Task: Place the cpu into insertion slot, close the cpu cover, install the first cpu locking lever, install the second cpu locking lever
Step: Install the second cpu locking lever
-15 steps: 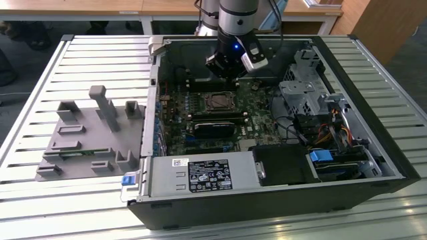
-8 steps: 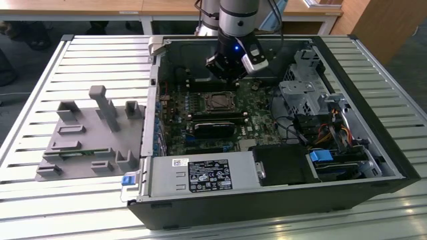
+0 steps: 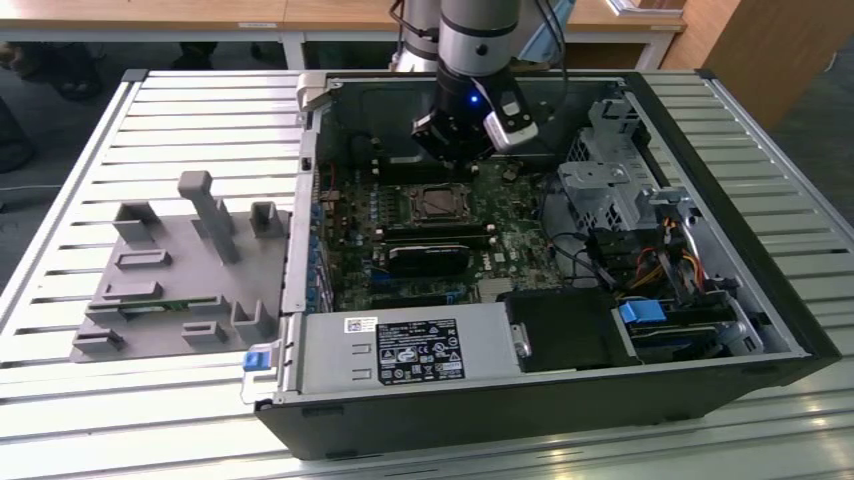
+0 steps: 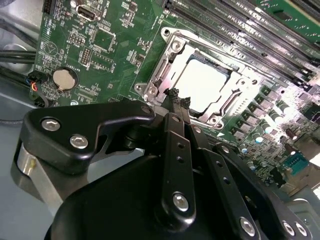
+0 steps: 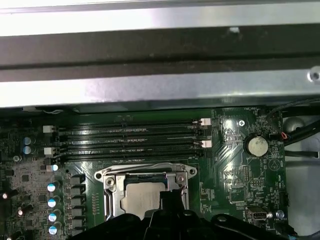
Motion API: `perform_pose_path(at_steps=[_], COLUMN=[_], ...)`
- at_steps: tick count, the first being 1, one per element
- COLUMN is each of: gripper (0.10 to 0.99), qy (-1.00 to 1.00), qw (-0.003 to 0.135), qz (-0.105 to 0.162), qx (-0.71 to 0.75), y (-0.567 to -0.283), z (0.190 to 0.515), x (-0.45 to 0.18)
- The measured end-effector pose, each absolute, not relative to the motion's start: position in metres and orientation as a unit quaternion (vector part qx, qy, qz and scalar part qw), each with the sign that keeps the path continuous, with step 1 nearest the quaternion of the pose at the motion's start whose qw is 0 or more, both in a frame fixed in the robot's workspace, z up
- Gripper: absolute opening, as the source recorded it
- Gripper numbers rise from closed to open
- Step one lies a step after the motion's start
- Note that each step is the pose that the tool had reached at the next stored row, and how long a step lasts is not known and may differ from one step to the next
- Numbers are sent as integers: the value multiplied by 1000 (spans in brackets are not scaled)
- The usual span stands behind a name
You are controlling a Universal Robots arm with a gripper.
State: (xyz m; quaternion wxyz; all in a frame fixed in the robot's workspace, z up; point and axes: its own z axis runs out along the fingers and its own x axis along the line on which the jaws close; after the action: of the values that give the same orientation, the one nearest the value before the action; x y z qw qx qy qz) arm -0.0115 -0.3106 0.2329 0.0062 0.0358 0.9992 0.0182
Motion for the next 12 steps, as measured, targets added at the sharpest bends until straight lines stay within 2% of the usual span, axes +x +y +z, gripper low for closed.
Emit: perform_pose_path(at_steps=[12], gripper=[106], qy=[999], qw=[6], qz=[18], qx=[38], y=[-320], z=[233], x=[-11])
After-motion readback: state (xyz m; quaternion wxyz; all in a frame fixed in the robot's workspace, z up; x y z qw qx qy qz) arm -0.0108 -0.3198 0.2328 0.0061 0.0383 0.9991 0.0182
